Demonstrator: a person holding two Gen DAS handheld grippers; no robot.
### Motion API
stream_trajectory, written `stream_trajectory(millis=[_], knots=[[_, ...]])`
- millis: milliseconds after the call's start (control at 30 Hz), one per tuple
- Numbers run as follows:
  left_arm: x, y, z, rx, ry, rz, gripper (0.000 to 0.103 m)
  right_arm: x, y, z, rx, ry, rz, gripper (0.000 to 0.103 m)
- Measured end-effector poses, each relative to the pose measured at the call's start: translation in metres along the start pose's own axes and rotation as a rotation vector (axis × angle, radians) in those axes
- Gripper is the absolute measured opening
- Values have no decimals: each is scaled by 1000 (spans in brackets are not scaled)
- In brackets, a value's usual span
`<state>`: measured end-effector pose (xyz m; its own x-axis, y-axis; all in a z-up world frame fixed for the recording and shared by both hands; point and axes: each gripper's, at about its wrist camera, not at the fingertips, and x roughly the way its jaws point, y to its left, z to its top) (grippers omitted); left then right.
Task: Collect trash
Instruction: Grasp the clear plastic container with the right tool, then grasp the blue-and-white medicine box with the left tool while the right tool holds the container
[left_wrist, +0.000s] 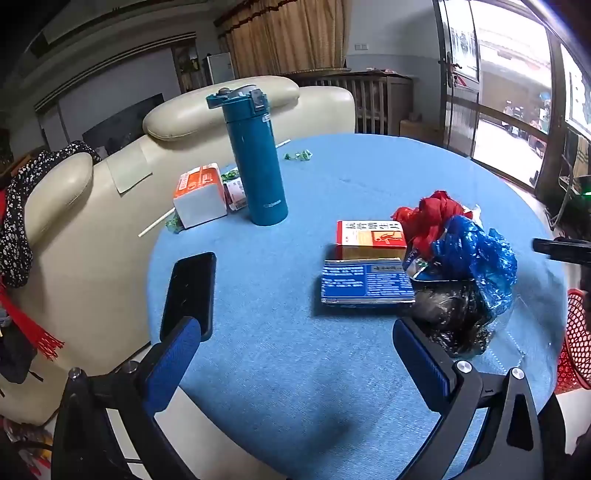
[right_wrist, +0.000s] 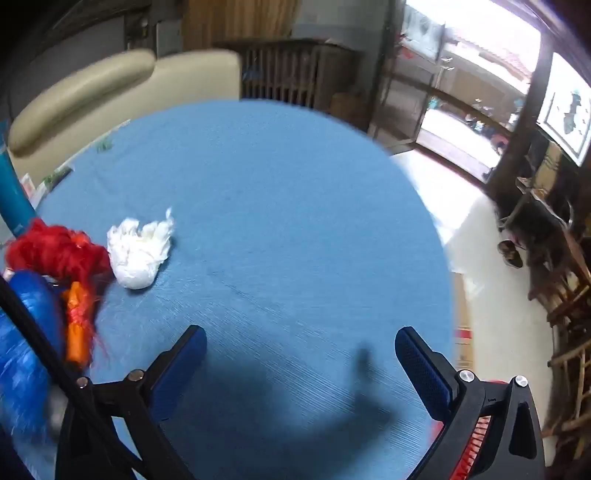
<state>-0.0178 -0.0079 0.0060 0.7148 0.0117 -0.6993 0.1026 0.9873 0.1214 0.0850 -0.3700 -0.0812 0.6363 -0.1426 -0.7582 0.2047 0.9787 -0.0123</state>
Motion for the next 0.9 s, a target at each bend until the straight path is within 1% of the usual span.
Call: stream_trajectory(millis=[67,167,233,267,367,433,500,533,567,600,633,667,800,833,900], knots=[[1,-7,1,12,3,1,103,-30,2,-15,-19,-10,140,103],[7,-12,7,35,10,26,103,-56,28,-46,-90,28,314,103],[13,-9,13,53,14,39,103,-64,52,-68,-128,41,358,103],[18,-7,16,71,20,45,103,-64,66,-75,-153,63,378,103],[34,-3,27,141,26,88,103,-63,102,-91,-232,91,402,103],[41,-2,33,191,13,58,103,-59,121,-101,-278,118,397,103],[48,-4,38,248,5,-2,103,-51,132,-107,-297,132,355,102],[52,-7,40,285,3,-37,103,-48,135,-109,-302,137,341,97],[56,-10,41,312,2,-59,103,-46,137,-110,-304,145,335,76],[60,-13,44,339,2,-81,103,-42,137,-112,-302,164,331,61],[64,-17,47,366,6,-108,103,-43,135,-112,-288,161,331,56],[69,-21,48,402,13,-153,103,-42,131,-108,-268,153,337,55],[83,-41,51,512,18,-214,103,-49,107,-106,-208,147,381,55],[88,-44,52,533,26,-234,103,-53,101,-105,-196,144,389,55],[102,-49,50,567,69,-266,103,-57,87,-104,-174,143,400,55]])
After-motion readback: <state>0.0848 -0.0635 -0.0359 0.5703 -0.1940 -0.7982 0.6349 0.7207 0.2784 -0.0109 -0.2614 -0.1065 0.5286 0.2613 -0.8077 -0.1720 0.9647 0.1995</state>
